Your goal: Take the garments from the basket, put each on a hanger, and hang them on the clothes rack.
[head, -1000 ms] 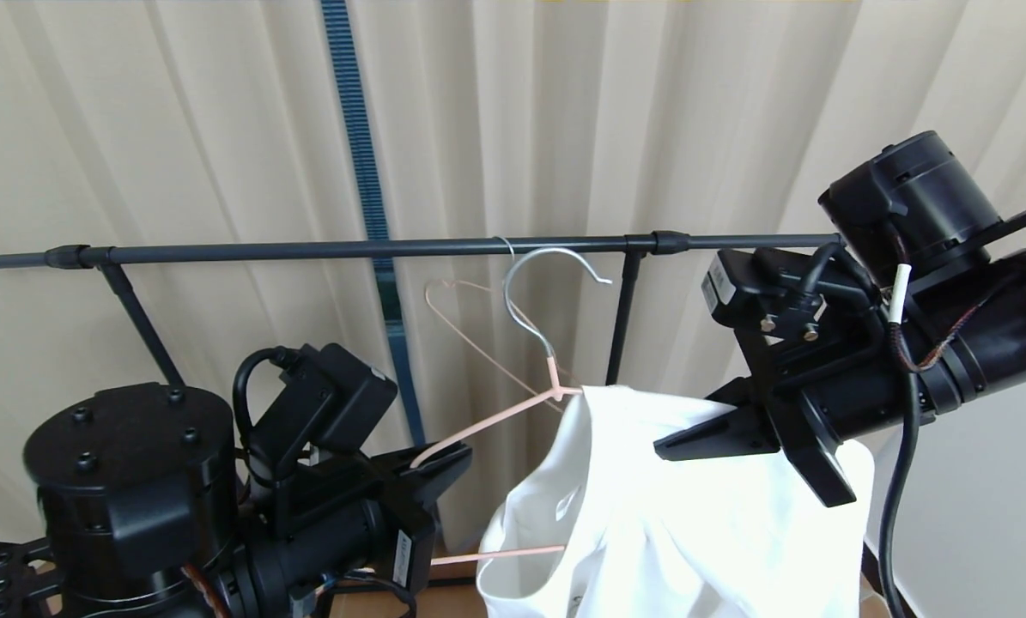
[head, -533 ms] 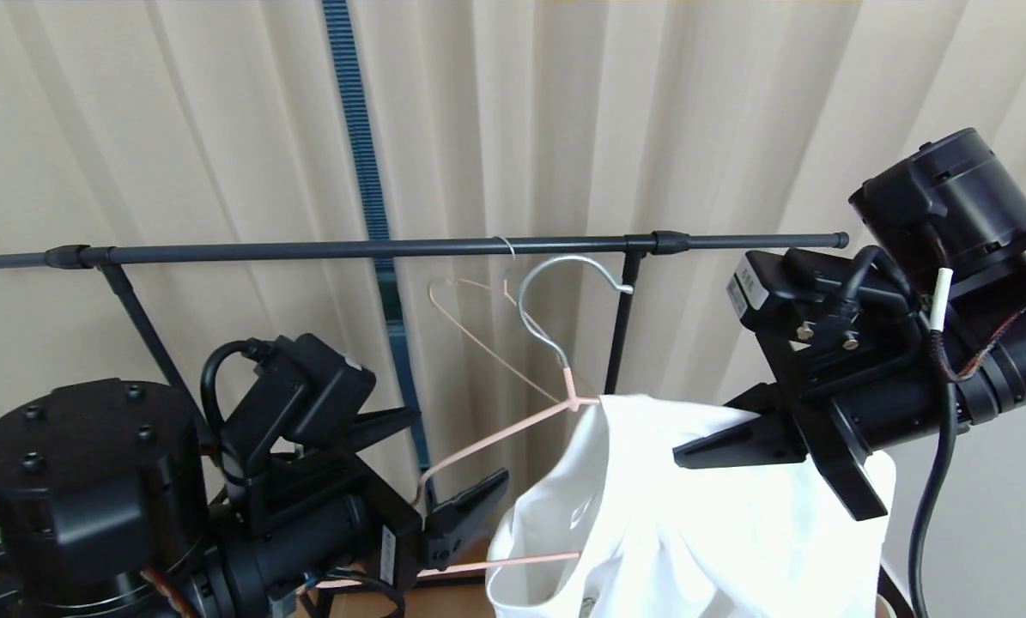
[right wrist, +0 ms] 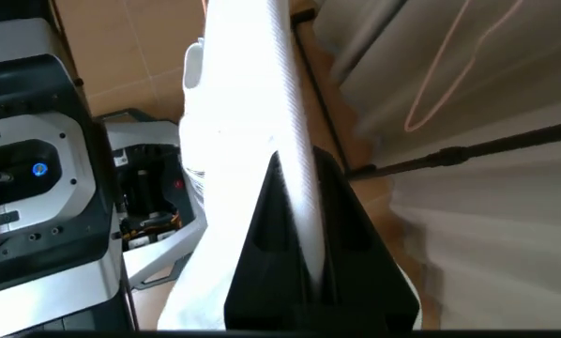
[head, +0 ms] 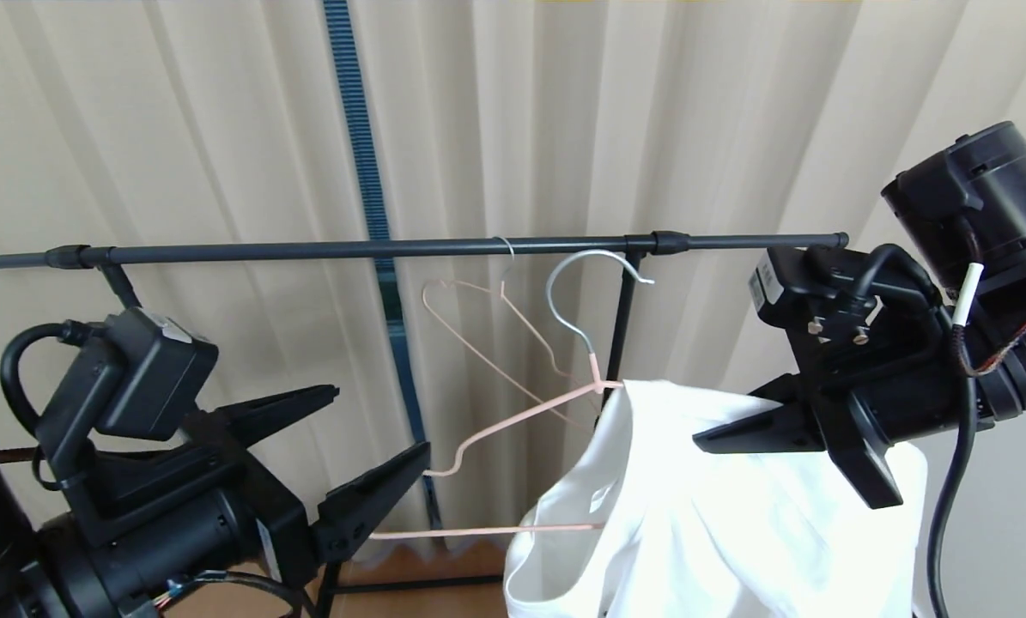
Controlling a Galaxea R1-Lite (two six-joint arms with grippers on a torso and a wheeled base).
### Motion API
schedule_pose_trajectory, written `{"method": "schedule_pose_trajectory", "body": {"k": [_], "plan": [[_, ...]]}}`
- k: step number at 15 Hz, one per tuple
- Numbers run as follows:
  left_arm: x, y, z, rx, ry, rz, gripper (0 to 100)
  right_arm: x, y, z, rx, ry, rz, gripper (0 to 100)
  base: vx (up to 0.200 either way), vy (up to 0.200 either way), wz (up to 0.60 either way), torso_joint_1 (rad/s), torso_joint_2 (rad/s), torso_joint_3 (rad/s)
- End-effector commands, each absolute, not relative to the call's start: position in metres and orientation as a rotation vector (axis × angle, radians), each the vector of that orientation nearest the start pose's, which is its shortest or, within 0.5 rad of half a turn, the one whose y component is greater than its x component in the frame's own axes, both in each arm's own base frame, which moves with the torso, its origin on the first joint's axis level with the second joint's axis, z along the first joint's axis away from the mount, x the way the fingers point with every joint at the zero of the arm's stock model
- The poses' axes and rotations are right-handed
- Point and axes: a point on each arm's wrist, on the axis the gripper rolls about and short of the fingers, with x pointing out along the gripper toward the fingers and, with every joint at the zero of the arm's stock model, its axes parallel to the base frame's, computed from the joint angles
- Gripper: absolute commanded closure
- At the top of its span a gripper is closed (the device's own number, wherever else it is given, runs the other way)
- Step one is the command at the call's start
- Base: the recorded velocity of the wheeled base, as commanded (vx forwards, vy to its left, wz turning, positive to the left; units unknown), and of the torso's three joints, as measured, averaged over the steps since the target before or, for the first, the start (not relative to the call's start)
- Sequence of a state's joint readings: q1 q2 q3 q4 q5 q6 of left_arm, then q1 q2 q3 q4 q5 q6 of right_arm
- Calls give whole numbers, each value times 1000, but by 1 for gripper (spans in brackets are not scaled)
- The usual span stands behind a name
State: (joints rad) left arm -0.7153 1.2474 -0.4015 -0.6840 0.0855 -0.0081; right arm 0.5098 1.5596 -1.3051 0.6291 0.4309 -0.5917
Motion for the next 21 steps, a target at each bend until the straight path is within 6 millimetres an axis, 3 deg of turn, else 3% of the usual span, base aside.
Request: {"method": "schedule_pose_trajectory", "body": {"k": [1,4,5,10,13,21], "plan": [[130,-100,187,47,183,-579,0,211,125,249,-555,632,1084,100,0,0,0,0,0,0],[132,-101,178,69,272,-574,0,215,123,236,-547,583,1034,100,0,0,0,0,0,0],[141,-109,164,77,362,-570,0,218,123,226,-544,549,955,100,0,0,0,0,0,0],[159,-145,134,116,525,-612,0,215,122,208,-453,508,886,100,0,0,0,0,0,0],[176,-168,112,145,598,-619,0,211,120,214,-442,477,879,100,0,0,0,0,0,0],[224,-218,92,99,586,-588,0,204,124,221,-377,478,884,100,0,0,0,0,0,0]]}}
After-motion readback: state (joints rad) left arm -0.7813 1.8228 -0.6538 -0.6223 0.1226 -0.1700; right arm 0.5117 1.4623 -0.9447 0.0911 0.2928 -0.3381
